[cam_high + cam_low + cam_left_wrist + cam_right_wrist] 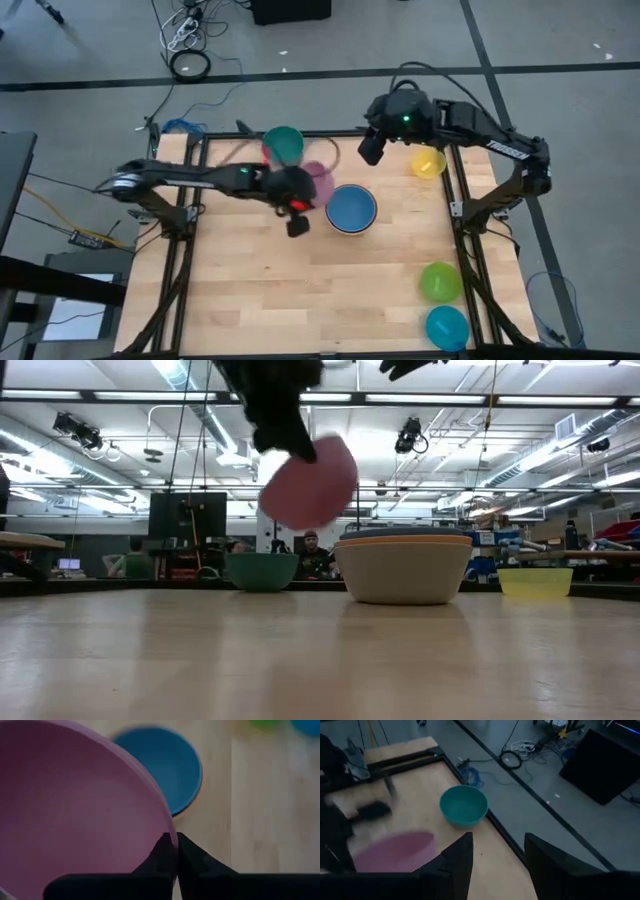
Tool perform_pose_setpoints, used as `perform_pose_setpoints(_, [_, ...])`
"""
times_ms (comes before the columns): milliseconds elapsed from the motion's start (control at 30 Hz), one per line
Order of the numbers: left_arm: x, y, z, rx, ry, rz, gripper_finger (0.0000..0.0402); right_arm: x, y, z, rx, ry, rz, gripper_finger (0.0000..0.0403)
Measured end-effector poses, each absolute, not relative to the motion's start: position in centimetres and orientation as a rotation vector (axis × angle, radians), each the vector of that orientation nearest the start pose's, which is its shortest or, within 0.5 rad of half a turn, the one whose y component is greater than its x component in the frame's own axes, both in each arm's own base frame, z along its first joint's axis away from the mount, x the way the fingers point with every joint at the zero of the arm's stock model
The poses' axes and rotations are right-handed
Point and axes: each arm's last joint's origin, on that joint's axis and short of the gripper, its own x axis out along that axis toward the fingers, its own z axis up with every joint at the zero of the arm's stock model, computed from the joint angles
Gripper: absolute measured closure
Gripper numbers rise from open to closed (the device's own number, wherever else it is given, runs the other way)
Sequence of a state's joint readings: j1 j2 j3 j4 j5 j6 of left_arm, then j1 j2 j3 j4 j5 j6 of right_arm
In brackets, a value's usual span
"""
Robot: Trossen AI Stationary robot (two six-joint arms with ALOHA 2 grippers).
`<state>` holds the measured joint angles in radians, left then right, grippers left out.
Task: Nest bowls inside each other
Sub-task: Stack the pink bowl on the blue bowl
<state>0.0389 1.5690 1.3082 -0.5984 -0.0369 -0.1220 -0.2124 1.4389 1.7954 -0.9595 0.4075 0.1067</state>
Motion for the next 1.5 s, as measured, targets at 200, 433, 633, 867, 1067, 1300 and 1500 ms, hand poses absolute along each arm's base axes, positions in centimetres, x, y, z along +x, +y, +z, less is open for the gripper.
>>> perform_pose_setpoints(200, [38.5, 1.4, 27.6, -0.081, 0.882, 0.031, 0.0393, 24.8, -6.3, 46.3, 0.045, 0.544, -0.63, 0.0239])
perform_pose_setpoints(433, [42.0, 0.2, 29.6, -0.022, 0.833, -0.041, 0.0393, 22.5, -5.9, 46.8, 0.07, 0.564, -0.654, 0.0239])
perform_pose_setpoints(633, [43.1, -0.5, 31.4, -0.001, 0.783, -0.076, 0.0393, 21.2, -5.7, 47.1, 0.07, 0.571, -0.681, 0.0239])
perform_pose_setpoints(867, [45.5, -1.0, 29.4, -0.004, 0.779, -0.151, 0.0393, 20.5, -5.5, 47.5, 0.072, 0.553, -0.682, 0.0239])
perform_pose_setpoints(1067, [47.0, -1.2, 26.3, -0.02, 0.85, -0.185, 0.0393, 20.2, -5.5, 47.6, 0.077, 0.546, -0.683, 0.0239])
perform_pose_setpoints(1300, [45.8, -0.8, 24.0, -0.009, 1.08, -0.079, 0.0393, 20.2, -5.5, 47.6, 0.078, 0.548, -0.683, 0.0239])
perform_pose_setpoints(1500, [44.5, -0.3, 24.0, 0.017, 1.195, 0.028, 0.0393, 20.2, -5.4, 47.6, 0.082, 0.547, -0.684, 0.0239])
